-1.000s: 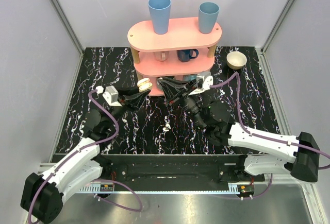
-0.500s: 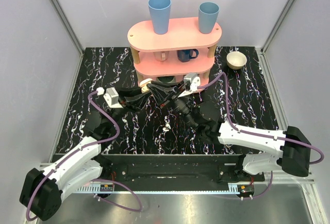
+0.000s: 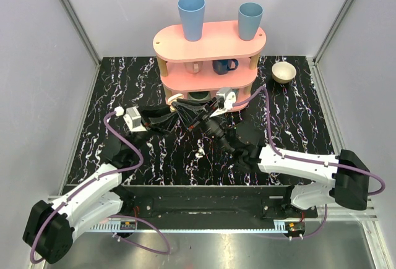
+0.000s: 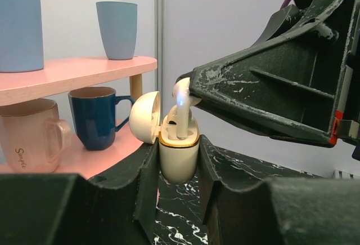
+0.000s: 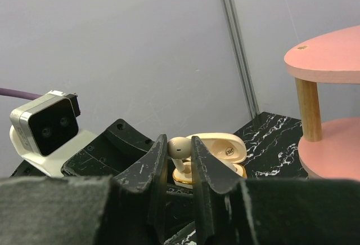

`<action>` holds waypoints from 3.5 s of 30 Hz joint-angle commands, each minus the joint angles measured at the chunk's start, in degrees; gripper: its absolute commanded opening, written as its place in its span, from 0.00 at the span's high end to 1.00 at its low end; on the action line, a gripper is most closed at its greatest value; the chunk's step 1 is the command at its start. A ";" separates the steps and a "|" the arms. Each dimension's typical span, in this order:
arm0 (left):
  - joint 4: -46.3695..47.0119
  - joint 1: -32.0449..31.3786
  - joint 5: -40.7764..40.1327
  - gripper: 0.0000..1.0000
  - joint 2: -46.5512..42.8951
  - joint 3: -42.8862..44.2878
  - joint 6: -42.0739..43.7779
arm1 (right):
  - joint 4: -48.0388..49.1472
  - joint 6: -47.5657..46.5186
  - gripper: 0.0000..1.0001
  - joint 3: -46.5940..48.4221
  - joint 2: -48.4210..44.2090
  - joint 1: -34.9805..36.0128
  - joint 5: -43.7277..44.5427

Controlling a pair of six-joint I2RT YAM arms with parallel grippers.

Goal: Insert the wireless bluetooth earbuds into the charging case
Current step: Insert the left earbud into the left side groove of the charging case, then close the charging case with the earbuds.

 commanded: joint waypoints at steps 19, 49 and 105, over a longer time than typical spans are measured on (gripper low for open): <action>8.67 -0.66 -1.25 1.00 -0.31 -0.28 0.61 | 0.10 -0.11 1.00 1.87 0.39 1.17 0.05; 17.36 -1.01 1.73 1.00 -0.57 -4.06 2.19 | -2.89 -2.40 1.00 3.28 -0.14 1.44 2.61; 13.42 -1.19 2.87 1.00 -1.89 -5.30 6.05 | -20.00 -7.41 0.55 11.79 -8.49 1.97 6.64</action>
